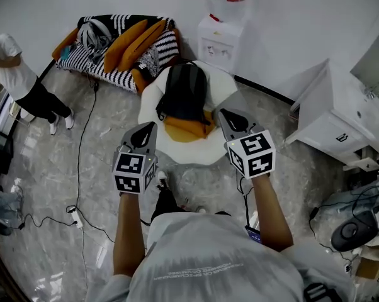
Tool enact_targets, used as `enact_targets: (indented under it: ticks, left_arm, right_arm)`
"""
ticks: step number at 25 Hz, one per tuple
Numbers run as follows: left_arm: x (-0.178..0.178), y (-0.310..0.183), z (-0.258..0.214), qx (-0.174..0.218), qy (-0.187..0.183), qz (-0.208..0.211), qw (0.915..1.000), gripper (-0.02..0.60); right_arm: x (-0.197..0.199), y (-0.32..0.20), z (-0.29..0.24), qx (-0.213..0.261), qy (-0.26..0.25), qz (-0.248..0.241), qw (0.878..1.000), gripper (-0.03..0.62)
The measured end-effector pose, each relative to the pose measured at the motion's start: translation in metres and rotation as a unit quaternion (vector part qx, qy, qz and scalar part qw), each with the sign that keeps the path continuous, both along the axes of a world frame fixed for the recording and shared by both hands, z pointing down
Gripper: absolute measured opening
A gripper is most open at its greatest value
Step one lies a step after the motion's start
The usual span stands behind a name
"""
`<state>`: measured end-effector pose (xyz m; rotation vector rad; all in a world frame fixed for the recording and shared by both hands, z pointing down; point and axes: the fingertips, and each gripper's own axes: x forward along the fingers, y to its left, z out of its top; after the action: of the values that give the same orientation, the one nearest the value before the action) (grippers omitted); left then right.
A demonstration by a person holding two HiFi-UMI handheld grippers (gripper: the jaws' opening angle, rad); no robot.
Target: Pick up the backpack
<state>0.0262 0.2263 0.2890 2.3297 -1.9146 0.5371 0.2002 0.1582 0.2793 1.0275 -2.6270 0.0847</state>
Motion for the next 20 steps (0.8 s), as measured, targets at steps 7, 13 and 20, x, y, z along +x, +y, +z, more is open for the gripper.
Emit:
enact_targets:
  ticks: [7,13,20]
  left_arm:
    - [-0.041,-0.051,0.005,0.003,0.004,0.024,0.9997,0.021]
    - [-0.102,-0.095,0.006,-0.007,0.003,0.032,0.9995,0.021]
    - [-0.133,-0.135,0.007,-0.017,0.001,0.06,0.9981,0.021]
  right_arm:
    - [-0.033,-0.041,0.003,-0.001,-0.003,0.032,0.999,0.003]
    - [-0.091,-0.064,-0.01,0.002,-0.033,0.015,0.999,0.003]
    - [-0.124,-0.094,-0.004,-0.005,-0.004,0.04,0.999,0.003]
